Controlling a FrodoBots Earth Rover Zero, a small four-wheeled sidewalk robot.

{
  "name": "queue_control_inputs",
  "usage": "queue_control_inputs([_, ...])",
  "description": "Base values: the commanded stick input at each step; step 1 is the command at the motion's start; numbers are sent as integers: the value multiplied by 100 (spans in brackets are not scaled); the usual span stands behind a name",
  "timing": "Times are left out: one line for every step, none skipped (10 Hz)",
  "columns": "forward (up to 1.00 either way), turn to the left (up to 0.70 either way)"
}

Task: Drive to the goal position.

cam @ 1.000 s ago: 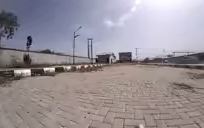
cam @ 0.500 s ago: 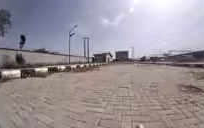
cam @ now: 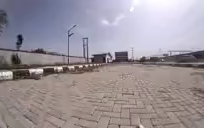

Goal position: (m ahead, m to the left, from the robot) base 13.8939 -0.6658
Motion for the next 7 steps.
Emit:
queue_control_inputs([100,0])
queue_control_inputs([100,0])
queue_control_inputs([100,0])
queue_control_inputs([100,0])
queue_control_inputs([100,-6])
queue_control_inputs([100,-14])
queue_control_inputs([100,-24])
